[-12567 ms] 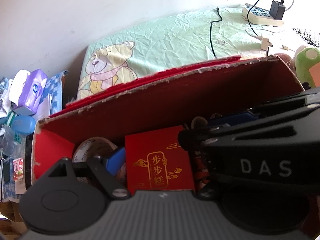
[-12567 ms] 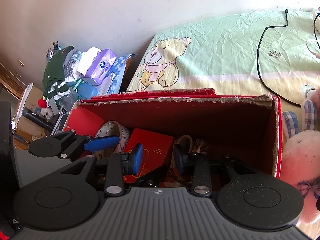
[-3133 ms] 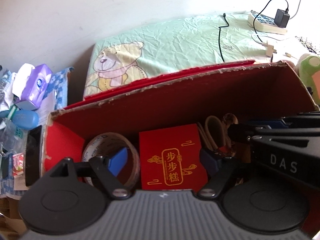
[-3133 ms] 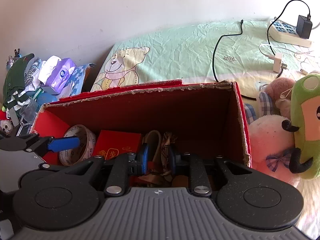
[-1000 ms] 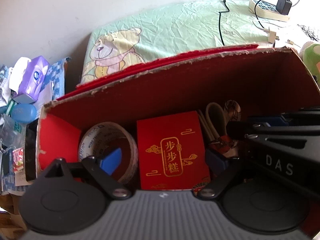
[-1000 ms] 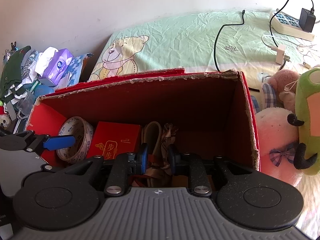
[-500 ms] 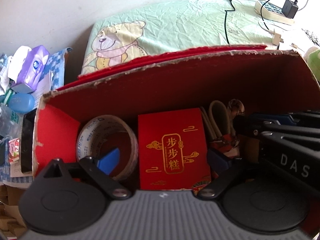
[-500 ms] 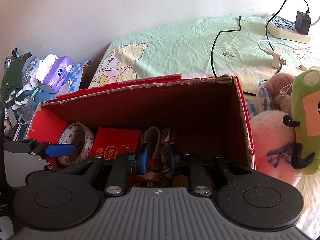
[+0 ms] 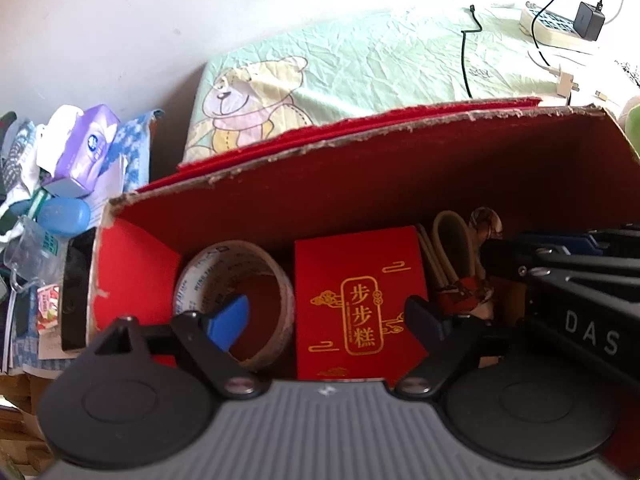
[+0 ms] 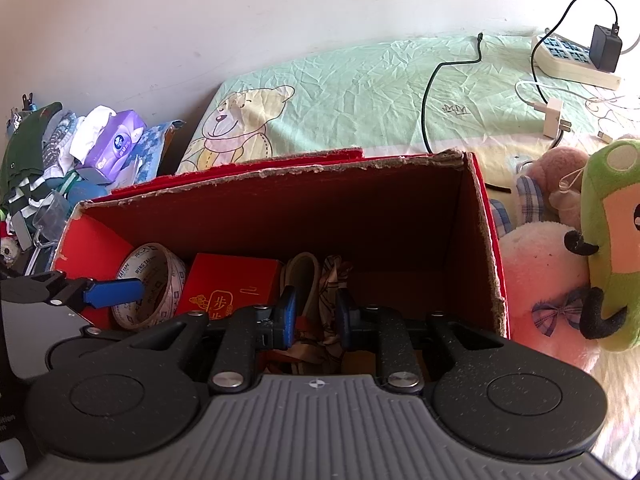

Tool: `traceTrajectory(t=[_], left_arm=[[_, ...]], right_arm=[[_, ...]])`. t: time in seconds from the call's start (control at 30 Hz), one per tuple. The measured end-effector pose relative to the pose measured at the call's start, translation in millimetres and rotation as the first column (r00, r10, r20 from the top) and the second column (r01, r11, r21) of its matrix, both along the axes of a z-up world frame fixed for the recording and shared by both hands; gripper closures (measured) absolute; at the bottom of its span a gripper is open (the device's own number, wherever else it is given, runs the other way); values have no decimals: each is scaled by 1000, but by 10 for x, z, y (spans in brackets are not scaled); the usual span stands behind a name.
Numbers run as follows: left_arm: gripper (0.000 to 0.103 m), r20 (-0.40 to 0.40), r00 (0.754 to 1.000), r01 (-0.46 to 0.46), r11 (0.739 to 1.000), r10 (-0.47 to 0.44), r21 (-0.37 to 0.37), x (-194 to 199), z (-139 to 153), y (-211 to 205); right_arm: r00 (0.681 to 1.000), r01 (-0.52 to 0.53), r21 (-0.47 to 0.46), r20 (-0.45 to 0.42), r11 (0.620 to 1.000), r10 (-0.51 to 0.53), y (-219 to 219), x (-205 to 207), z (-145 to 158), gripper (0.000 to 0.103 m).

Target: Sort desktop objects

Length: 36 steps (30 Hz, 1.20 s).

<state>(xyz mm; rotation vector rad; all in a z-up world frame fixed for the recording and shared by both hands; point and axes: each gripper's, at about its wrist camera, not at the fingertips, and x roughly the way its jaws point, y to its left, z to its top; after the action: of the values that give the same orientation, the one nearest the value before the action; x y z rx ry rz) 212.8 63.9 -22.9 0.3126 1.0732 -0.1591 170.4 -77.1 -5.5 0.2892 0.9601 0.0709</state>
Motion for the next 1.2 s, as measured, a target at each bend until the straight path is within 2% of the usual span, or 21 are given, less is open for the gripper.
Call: traceTrajectory(t=[0.33, 0.53, 0.7, 0.9, 1.2], left_arm=[[16, -10, 1000, -20, 1000, 20, 3, 8, 1, 23], [17, 13, 1000, -20, 1000, 20, 9, -15, 18, 6], [17, 8, 999, -32, 999, 32, -11, -6, 26, 44], [14, 1, 997, -77, 996, 77, -40, 18, 41, 86], [8, 5, 991, -132, 987, 133, -89, 27, 67, 193]], right_arm=[[1000, 8, -14, 13, 1000, -8, -1, -18, 5, 82], [1000, 10, -12, 26, 1000, -10, -1, -35, 9, 82], [999, 18, -7, 45, 1000, -18, 0, -65, 15, 82], [993, 36, 11, 112, 999, -37, -28, -145, 40, 83], [995, 24, -11, 102, 1000, -23, -6, -140, 37, 82]])
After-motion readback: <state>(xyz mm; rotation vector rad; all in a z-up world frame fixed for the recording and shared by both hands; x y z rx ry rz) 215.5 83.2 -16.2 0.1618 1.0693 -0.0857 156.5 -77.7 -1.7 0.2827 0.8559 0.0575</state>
